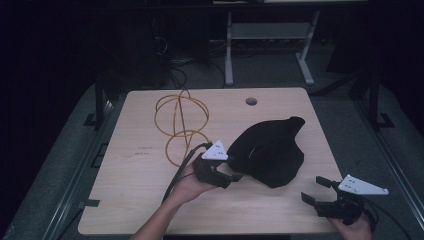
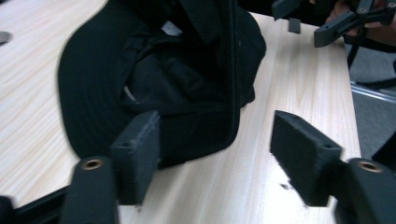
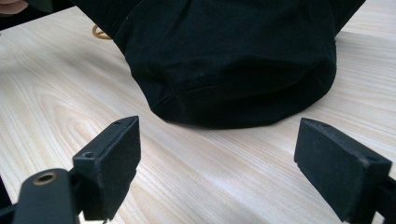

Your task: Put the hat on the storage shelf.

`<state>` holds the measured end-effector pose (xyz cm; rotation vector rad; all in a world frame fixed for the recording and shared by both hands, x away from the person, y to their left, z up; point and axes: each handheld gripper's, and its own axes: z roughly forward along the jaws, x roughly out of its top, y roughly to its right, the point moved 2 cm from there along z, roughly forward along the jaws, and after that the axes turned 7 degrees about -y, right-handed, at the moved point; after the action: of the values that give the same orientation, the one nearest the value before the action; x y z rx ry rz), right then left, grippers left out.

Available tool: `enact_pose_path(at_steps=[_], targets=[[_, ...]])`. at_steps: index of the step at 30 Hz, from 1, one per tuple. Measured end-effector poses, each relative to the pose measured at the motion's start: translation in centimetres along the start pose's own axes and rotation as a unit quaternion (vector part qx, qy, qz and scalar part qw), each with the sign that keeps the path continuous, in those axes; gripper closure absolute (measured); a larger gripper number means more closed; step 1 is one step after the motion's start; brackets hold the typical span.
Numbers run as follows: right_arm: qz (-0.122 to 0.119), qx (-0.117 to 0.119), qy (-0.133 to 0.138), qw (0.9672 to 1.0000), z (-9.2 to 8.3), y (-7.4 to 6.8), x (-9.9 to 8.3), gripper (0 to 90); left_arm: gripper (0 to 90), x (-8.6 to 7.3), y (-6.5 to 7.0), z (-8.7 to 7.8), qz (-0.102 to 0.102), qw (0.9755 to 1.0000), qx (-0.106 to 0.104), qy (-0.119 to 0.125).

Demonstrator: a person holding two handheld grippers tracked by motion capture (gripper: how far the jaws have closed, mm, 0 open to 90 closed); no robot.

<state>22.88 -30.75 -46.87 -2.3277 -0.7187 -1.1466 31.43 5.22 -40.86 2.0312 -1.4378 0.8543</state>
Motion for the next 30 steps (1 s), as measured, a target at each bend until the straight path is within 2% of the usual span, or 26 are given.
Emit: enact_pose_path(at_steps=[1,2,4,6,8,9,10,11,12,14,17,20,25,30], targets=[[-0.001,0.0,0.0,1.0,0.0,0.0,0.0,14.0,37.2,0.4,0.1,0.7,0.006,0.9999,-0.008,-0.011],[-0.001,0.0,0.0,1.0,0.0,0.0,0.0,14.0,39.4,0.4,0.1,0.7,0.006,0.9999,-0.008,-0.011],[0.001,0.001,0.0,1.0,0.1,-0.1,0.0,14.0,44.6,0.7,0.4,1.3,0.024,0.9994,-0.006,-0.024],[-0.001,0.002,0.0,1.0,0.1,-0.1,0.0,14.1,52.5,1.0,0.7,1.8,0.032,0.9992,-0.006,-0.022],[-0.003,0.001,-0.002,1.0,0.2,-0.2,0.1,14.0,55.0,1.2,0.9,2.1,0.037,0.9991,-0.004,-0.021],[-0.005,0.002,-0.001,1.0,0.3,-0.2,0.1,14.0,62.5,1.2,0.9,2.2,0.038,0.9991,-0.006,-0.02],[-0.005,0.002,-0.001,1.0,0.3,-0.2,0.1,14.0,62.5,1.3,0.9,2.3,0.039,0.999,-0.008,-0.02],[-0.006,0.001,-0.003,1.0,0.4,-0.3,0.2,14.0,73.0,1.3,0.9,2.4,0.038,0.9991,-0.011,-0.018],[-0.006,0.001,-0.003,1.0,0.4,-0.3,0.2,14.0,73.0,1.4,0.9,2.5,0.039,0.999,-0.014,-0.016],[-0.008,0.0,-0.009,0.9999,0.7,-0.5,0.4,14.0,82.4,1.5,0.9,2.5,0.046,0.9987,-0.013,-0.017],[-0.006,0.002,-0.004,1.0,1.0,-0.7,0.8,14.0,84.8,2.0,1.2,2.4,0.042,0.9988,-0.025,-0.008],[-0.013,-0.001,0.006,0.9999,1.3,-0.9,1.5,14.0,85.1,2.5,1.6,2.2,0.049,0.9982,-0.035,-0.001],[-0.012,0.003,0.011,0.9999,1.9,-1.1,2.1,13.9,85.3,3.3,2.2,1.8,0.058,0.9972,-0.047,0.01],[-0.014,-0.01,0.015,0.9997,2.6,-1.2,2.6,13.6,85.4,3.7,2.6,1.8,0.064,0.9964,-0.054,0.012]])
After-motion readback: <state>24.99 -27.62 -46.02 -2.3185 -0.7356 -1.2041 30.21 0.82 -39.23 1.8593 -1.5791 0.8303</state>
